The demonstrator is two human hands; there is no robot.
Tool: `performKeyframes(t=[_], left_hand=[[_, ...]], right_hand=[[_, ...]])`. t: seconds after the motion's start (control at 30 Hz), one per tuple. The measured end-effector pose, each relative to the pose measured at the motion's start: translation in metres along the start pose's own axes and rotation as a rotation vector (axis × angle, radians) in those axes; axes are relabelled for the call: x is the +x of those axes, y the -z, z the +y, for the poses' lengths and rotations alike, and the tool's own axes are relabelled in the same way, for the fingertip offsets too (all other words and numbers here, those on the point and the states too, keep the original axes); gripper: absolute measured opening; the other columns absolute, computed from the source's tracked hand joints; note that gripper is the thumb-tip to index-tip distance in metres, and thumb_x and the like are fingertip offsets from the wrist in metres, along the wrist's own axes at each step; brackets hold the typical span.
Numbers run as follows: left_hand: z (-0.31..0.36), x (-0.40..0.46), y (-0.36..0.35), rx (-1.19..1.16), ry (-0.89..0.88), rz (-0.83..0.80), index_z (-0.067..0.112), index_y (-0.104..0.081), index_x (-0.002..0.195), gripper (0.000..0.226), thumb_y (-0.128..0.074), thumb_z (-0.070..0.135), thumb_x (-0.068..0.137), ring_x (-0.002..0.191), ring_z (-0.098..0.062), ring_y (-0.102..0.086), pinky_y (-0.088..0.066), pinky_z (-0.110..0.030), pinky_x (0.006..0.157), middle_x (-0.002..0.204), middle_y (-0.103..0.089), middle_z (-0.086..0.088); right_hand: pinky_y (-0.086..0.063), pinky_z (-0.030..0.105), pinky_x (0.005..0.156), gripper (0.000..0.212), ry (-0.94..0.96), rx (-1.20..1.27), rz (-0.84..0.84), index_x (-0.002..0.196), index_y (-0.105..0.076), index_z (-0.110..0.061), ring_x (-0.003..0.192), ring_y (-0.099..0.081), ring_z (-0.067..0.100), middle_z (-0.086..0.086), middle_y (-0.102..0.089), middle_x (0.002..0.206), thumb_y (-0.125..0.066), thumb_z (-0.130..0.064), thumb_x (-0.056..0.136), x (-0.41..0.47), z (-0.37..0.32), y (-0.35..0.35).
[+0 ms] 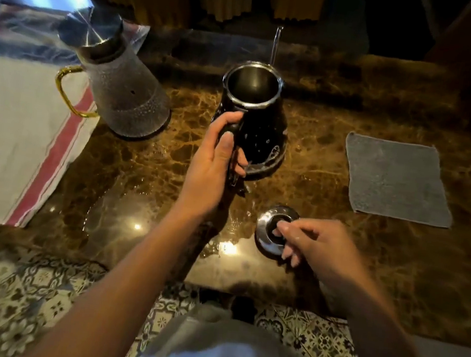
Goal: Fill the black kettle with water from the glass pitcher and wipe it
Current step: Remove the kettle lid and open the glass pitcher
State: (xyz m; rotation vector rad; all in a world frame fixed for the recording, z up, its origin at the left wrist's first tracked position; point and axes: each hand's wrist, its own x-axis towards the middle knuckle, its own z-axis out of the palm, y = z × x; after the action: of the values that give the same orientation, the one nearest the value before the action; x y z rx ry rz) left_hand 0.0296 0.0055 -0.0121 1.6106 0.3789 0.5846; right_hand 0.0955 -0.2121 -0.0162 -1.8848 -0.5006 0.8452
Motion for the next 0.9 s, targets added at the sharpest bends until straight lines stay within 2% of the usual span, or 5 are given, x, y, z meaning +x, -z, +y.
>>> performKeyframes(t=[0.17,0.4,0.57,0.8,0.9], left_hand=[[0.000,-0.001,-0.005,0.004,0.013,0.034,0.035,-0.045,0.139,0.030,-0.030,0.031,0.112,0.072,-0.027,-0.060,-0.054,-0.043,0.075,0.080,-0.059,-0.011],[0.003,-0.004,-0.005,0.040,0.024,0.057,0.038,-0.047,0.140,0.031,-0.036,0.039,0.110,0.070,-0.027,-0.062,-0.055,-0.053,0.076,0.079,-0.061,-0.009],[0.012,-0.009,-0.003,0.181,0.037,0.110,0.035,-0.049,0.142,0.033,-0.039,0.035,0.111,0.093,-0.021,-0.072,-0.056,-0.055,0.097,0.089,-0.070,-0.003],[0.054,-0.024,0.028,0.460,-0.039,0.155,0.024,-0.056,0.143,0.037,-0.054,0.026,0.107,0.121,-0.003,-0.060,-0.053,-0.033,0.104,0.130,-0.062,0.011],[0.061,-0.029,0.067,0.733,-0.159,0.239,0.021,-0.056,0.143,0.040,-0.054,0.033,0.104,0.132,-0.010,-0.051,-0.044,-0.034,0.113,0.141,-0.055,0.004]], right_hand=[[-0.054,0.041,0.067,0.032,-0.075,0.002,0.002,0.075,-0.079,-0.010,0.054,-0.064,0.025,0.016,-0.071,0.062,-0.069,-0.031,0.098,0.001,0.016,0.005],[-0.046,0.027,0.054,0.028,-0.115,-0.017,-0.018,0.072,-0.075,-0.012,0.045,-0.055,0.017,0.013,-0.071,0.060,-0.073,-0.026,0.095,0.002,0.021,0.009],[-0.046,0.033,0.058,0.020,-0.128,-0.077,0.052,0.075,-0.075,-0.021,0.049,-0.057,0.015,0.007,-0.071,0.061,-0.083,-0.036,0.086,0.002,0.014,0.013],[-0.046,0.014,0.077,0.016,0.217,-0.276,0.295,0.102,-0.068,-0.028,0.092,-0.060,-0.004,-0.007,-0.063,0.113,-0.071,-0.039,0.090,0.011,-0.045,0.025],[-0.054,0.036,0.097,0.025,0.372,-0.278,0.335,0.116,-0.065,-0.030,0.113,-0.059,0.008,-0.011,-0.053,0.131,-0.066,-0.038,0.093,0.025,-0.076,0.023]])
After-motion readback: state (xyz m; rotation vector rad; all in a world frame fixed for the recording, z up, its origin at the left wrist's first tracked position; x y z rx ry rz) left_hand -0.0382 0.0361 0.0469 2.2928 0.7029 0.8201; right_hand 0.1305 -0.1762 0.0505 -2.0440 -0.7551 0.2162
